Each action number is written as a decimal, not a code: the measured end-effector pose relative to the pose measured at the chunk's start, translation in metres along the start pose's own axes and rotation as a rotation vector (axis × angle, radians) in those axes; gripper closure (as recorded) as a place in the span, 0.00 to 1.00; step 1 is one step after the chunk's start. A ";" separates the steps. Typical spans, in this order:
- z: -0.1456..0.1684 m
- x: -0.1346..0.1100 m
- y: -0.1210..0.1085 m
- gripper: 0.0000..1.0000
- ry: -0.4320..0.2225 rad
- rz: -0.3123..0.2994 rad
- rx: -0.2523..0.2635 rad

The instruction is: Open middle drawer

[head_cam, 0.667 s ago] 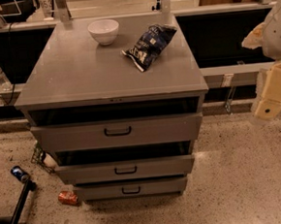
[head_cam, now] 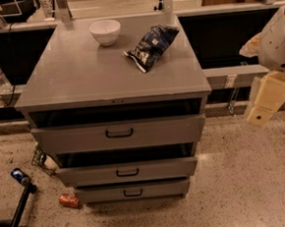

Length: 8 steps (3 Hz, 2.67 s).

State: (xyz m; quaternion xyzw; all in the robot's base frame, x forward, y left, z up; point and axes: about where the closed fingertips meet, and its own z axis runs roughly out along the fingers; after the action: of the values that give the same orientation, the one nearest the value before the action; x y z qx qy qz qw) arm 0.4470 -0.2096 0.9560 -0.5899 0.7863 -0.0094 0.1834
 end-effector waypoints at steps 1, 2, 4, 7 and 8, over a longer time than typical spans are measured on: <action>0.081 -0.009 0.015 0.00 -0.106 0.023 -0.060; 0.144 -0.015 0.027 0.00 -0.179 0.014 -0.077; 0.168 -0.014 0.036 0.00 -0.223 -0.005 -0.106; 0.262 -0.017 0.051 0.00 -0.345 -0.012 -0.171; 0.283 -0.014 0.056 0.00 -0.366 0.015 -0.157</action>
Offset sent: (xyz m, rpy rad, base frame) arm 0.0277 0.0713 -0.2069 0.2749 0.0351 0.0869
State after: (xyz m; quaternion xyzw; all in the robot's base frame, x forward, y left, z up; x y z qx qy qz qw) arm 0.4833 -0.1228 0.6830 -0.5885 0.7425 0.1607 0.2767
